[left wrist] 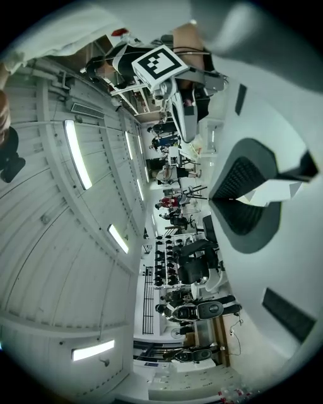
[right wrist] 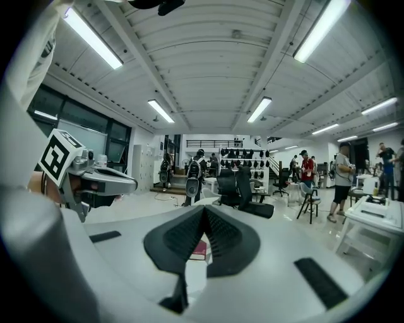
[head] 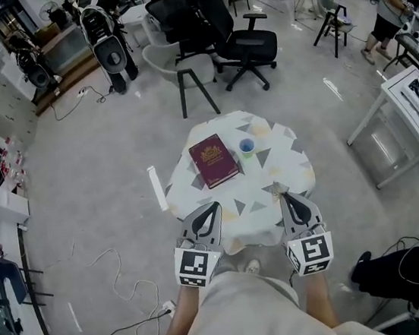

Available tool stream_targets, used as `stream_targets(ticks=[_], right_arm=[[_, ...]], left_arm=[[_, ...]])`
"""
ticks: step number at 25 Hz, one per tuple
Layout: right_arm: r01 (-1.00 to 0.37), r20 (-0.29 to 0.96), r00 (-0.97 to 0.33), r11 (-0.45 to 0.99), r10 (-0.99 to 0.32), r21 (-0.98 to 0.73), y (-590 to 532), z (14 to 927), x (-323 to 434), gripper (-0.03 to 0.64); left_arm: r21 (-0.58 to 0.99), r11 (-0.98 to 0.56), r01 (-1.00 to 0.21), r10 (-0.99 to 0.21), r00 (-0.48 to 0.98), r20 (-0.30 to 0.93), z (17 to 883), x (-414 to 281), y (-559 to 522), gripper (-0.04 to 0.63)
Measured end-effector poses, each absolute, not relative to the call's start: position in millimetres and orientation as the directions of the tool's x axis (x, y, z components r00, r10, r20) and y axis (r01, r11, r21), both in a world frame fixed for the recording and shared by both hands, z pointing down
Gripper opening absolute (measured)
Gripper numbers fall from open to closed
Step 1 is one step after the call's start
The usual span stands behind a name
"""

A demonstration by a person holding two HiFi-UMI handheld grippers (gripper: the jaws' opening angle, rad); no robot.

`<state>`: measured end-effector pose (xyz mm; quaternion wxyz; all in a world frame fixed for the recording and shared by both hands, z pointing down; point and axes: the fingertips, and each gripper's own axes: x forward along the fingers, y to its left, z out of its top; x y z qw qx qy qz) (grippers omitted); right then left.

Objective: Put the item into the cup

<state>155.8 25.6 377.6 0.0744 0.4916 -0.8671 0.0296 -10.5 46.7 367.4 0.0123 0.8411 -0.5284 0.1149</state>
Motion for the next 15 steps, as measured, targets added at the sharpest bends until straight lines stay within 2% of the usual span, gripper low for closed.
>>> stream_targets(ticks=[15], right_arm=[[-0.901, 0.215, -0.413, 0.431, -0.885, 0.042, -46.9, 392.1, 146.9, 0.005]], left_arm=[[-0.050, -0.556, -0.829, -0.818, 0.536, 0.210, 390.2, -12.0, -45.4, 0.012]])
